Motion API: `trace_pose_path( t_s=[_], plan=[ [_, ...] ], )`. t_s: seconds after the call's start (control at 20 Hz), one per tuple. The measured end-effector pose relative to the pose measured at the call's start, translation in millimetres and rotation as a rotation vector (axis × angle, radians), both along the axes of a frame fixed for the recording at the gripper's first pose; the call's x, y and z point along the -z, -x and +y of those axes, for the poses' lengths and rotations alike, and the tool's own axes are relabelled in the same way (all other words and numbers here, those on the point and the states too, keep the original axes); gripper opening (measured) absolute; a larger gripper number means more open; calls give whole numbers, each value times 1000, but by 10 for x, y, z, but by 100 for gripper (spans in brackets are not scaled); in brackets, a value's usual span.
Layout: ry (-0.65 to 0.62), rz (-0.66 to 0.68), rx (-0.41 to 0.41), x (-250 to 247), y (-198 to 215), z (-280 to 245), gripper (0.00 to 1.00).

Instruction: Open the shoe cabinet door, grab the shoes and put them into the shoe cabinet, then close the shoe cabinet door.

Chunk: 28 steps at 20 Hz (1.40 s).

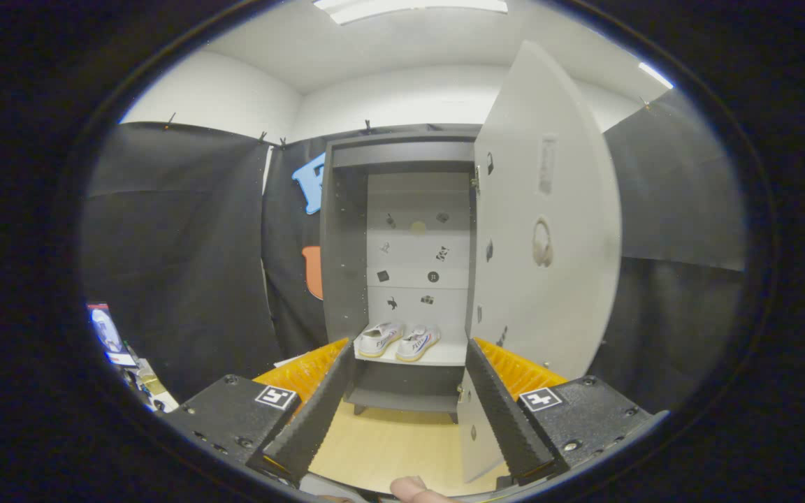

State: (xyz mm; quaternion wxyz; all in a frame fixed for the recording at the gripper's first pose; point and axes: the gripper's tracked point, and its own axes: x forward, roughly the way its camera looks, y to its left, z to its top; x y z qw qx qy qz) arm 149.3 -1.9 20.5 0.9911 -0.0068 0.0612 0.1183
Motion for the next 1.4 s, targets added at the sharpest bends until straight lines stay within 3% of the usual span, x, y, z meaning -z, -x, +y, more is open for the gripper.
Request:
trace_pose_path(
  t_s=[0.45,0.65,0.75,1.0,1.25,1.4],
  plan=[
    [63,-96,81,-78,939,-1281,100],
    [102,-128,140,-39,1034,-1781,100],
    [101,-120,125,35,1041,-1903,100],
    [97,-132,151,121,660,-2396,100],
    [150,-191,263,108,100,-2952,100],
    [102,-142,270,302,-235,-3067,100]
  ],
)
